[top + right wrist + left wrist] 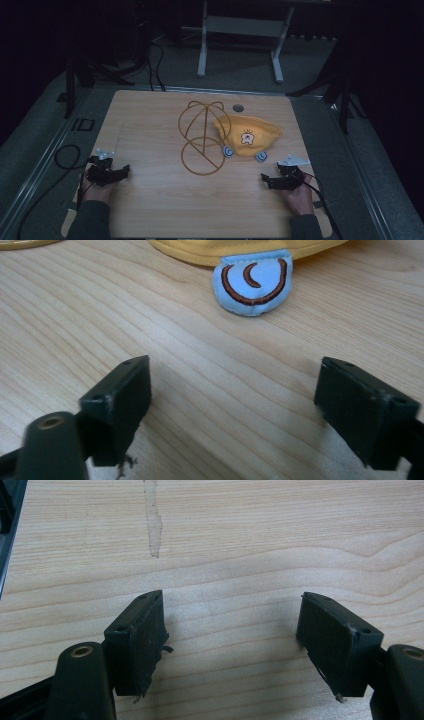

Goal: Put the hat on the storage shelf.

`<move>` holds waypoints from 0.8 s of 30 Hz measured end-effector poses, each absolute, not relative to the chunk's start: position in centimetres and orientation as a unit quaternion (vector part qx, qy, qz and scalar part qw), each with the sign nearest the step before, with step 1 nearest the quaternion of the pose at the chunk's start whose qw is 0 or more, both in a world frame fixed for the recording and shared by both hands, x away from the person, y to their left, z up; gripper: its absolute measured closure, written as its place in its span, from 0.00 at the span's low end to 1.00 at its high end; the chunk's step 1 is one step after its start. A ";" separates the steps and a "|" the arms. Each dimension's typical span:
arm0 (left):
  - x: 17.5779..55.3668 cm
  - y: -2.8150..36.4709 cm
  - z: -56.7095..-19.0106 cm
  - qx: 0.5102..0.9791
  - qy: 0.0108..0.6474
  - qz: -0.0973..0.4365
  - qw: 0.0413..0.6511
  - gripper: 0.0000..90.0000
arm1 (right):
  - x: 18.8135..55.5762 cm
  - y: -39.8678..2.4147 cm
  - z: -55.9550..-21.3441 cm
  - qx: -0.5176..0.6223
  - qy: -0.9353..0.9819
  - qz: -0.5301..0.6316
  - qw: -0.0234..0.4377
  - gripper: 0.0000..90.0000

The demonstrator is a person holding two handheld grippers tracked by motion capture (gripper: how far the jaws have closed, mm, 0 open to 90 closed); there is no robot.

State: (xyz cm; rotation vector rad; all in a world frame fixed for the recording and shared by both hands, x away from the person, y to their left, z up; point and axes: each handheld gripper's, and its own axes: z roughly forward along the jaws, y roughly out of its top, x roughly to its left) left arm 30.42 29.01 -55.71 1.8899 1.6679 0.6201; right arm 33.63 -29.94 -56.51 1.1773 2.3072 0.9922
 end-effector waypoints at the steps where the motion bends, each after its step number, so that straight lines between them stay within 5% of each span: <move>1: 30.4 29.0 -55.7 0.701 0.619 0.230 0.269 0.31 | 33.5 -29.9 -56.5 0.418 0.816 0.353 0.185 0.22; 11: 30.5 28.9 -55.7 0.702 0.618 0.231 0.270 0.31 | 33.0 -29.9 -56.4 0.421 0.811 0.359 0.188 0.30; 17: 30.5 28.9 -55.7 0.701 0.618 0.231 0.270 0.30 | 33.1 -30.1 -55.8 0.416 0.824 0.342 0.178 0.53; 24: 30.5 28.9 -55.7 0.701 0.618 0.231 0.270 0.30 | 33.0 -30.0 -55.5 0.410 0.831 0.333 0.173 0.63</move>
